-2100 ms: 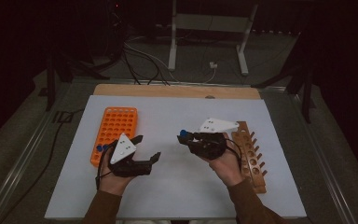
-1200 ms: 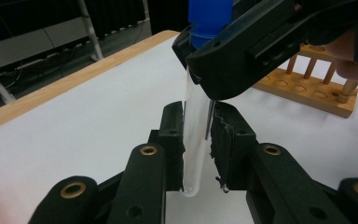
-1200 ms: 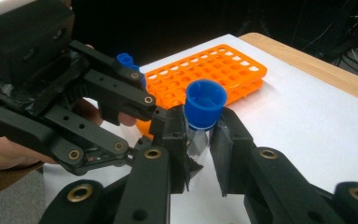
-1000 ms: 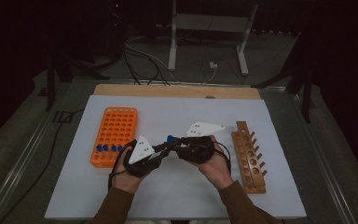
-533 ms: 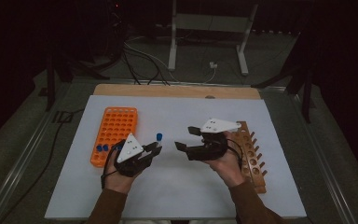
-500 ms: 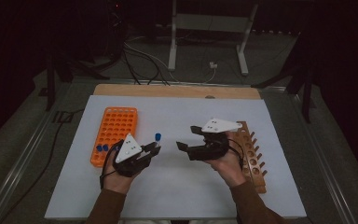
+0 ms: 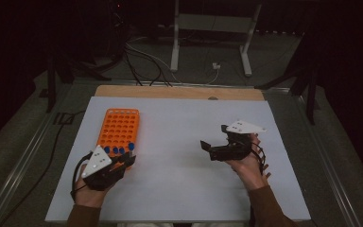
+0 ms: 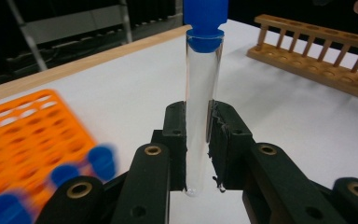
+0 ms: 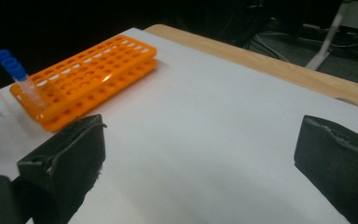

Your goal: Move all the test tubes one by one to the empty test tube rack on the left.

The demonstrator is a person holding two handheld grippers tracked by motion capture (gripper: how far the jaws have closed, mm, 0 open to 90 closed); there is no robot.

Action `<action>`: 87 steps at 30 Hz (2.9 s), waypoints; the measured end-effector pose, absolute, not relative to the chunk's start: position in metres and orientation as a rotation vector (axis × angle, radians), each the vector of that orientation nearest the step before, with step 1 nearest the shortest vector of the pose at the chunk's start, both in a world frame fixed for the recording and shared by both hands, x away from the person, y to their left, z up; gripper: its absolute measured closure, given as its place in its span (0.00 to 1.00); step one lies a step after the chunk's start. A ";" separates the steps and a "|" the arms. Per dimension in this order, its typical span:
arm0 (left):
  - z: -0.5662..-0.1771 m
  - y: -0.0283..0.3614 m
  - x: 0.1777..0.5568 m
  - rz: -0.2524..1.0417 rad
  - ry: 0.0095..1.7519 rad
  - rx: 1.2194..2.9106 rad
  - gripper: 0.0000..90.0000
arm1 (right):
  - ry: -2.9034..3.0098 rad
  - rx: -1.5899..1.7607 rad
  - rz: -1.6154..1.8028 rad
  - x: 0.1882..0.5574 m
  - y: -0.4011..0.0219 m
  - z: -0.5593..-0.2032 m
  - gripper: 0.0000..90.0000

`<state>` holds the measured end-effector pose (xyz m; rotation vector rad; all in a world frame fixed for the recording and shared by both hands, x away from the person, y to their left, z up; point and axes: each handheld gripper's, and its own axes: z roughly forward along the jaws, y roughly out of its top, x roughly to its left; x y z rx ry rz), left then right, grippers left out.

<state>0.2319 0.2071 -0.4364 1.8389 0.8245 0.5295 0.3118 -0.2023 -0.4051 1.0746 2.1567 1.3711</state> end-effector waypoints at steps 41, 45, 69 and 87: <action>-0.469 0.291 0.253 0.719 1.192 1.697 0.86 | 2.062 1.183 1.405 0.295 -0.248 -0.418 0.02; -0.471 0.289 0.256 0.713 1.191 1.711 0.86 | 2.058 1.192 1.404 0.294 -0.250 -0.419 0.02; -0.487 0.282 0.254 0.682 1.213 1.863 0.86 | 2.053 1.192 1.415 0.291 -0.256 -0.420 0.02; -0.490 0.280 0.253 0.672 1.231 1.904 0.86 | 2.061 1.182 1.405 0.289 -0.256 -0.424 0.02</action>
